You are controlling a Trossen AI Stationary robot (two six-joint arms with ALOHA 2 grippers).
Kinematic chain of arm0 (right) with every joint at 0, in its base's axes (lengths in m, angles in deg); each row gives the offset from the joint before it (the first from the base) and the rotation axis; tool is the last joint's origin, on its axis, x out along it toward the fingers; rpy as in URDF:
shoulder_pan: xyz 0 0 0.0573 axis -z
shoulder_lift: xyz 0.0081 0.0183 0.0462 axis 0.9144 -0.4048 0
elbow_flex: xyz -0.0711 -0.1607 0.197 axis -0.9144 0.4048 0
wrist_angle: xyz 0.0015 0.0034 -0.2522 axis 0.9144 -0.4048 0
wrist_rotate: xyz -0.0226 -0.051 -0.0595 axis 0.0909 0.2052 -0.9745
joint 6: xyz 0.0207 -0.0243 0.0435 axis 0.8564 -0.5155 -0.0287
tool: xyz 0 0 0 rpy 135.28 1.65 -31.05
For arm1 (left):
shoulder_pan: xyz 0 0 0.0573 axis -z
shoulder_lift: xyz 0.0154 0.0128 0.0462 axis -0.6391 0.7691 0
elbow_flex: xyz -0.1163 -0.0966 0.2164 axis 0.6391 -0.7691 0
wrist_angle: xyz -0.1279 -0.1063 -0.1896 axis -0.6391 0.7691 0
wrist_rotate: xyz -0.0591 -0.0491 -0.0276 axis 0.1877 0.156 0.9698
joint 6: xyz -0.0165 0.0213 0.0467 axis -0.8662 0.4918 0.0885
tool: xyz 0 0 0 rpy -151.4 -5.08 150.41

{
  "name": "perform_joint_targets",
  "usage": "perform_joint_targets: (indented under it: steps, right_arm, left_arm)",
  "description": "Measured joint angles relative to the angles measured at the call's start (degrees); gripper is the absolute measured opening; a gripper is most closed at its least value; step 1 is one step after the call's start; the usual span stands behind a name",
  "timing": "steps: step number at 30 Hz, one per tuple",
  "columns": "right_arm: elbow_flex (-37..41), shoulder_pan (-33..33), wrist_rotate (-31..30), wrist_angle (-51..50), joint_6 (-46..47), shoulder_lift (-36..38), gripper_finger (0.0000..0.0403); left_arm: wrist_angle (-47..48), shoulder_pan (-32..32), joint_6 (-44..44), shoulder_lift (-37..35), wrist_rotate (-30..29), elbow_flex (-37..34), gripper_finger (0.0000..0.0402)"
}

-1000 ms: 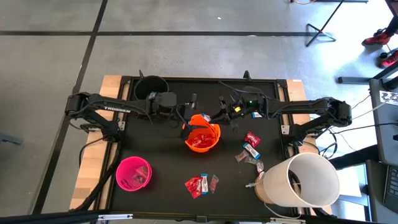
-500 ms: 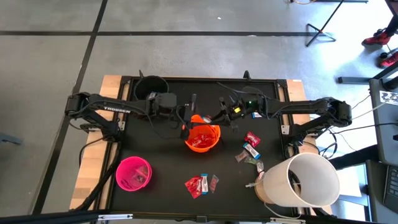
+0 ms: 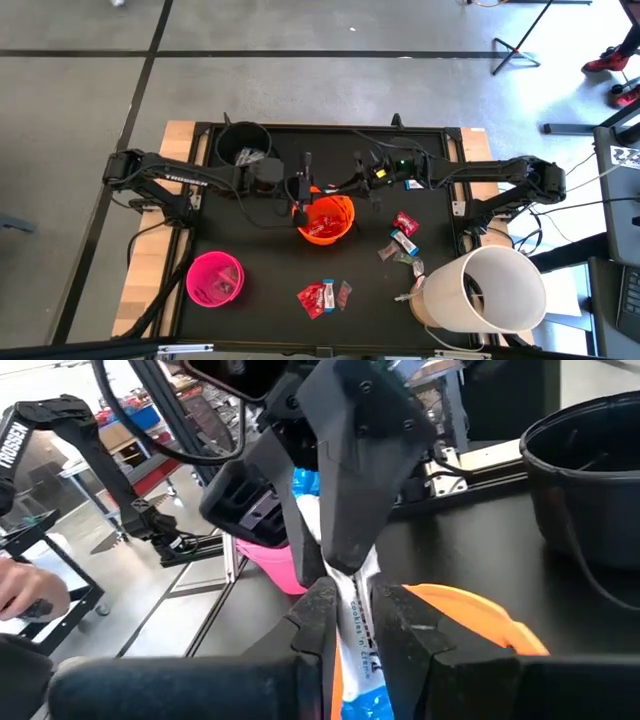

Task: Sort candy
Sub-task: Put the white chocolate into the black bucket

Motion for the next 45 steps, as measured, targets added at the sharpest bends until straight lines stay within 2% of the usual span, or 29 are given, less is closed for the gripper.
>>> perform_joint_targets:
  steps: [5,12,15,19,23,29,31,32,35,38,40,42,45]
  right_arm:
    - [0.02,0.07,-4.40,1.27,-0.14,0.24,0.0060]
    - [-0.09,0.04,-4.83,5.67,-2.90,0.30,0.0066]
    - [-0.09,0.04,-4.64,6.75,-3.03,0.31,0.0093]
    - [-0.09,0.04,-5.85,8.10,-3.06,0.31,0.0148]
    - [-0.09,0.04,-9.75,8.01,-3.10,0.29,0.0200]
    - [-0.07,0.04,-12.02,7.82,-3.12,0.26,0.0239]
    - [-0.07,0.04,-12.03,7.79,-3.13,0.26,0.0242]
    - [-0.07,0.04,-12.02,7.78,-3.13,0.26,0.0243]
    - [-0.07,0.04,-12.01,7.79,-3.13,0.26,0.0243]
    - [-0.07,0.04,-12.01,7.63,-3.13,0.26,0.0243]
    - [-0.07,0.04,-12.01,7.22,-3.13,0.26,0.0244]
    - [-0.07,0.04,-12.01,6.57,-3.13,0.26,0.0244]
    - [-0.04,0.04,-12.02,5.87,-3.13,0.26,0.0244]
  left_arm:
    - [1.06,0.31,-0.02,-1.06,-3.97,0.05,0.0012]
    - [6.09,0.32,-0.46,-3.10,-5.94,0.13,0.0018]
    - [9.24,0.29,-0.57,-4.35,-8.09,0.08,0.0018]
    - [13.91,0.33,-0.53,-4.88,-11.91,0.05,0.0019]
    - [20.03,-0.16,0.82,-6.65,-21.96,0.02,0.0020]
    - [33.02,-5.15,-1.57,-11.36,-46.69,0.02,0.0020]
    - [38.26,-8.22,-4.99,-13.35,-51.62,0.02,0.0020]
    - [40.19,-10.01,-7.31,-14.27,-52.02,0.04,0.0020]
    - [46.99,-16.50,-16.24,-17.54,-45.47,0.00,0.0020]
    - [52.10,-24.38,-25.53,-19.98,-30.94,0.01,0.0020]
    - [53.68,-29.22,-28.10,-21.13,-22.84,0.00,0.0020]
    - [53.82,-32.36,-29.47,-21.70,-18.97,0.00,0.0021]
    - [54.04,-34.36,-29.51,-21.53,-17.59,0.00,0.0024]
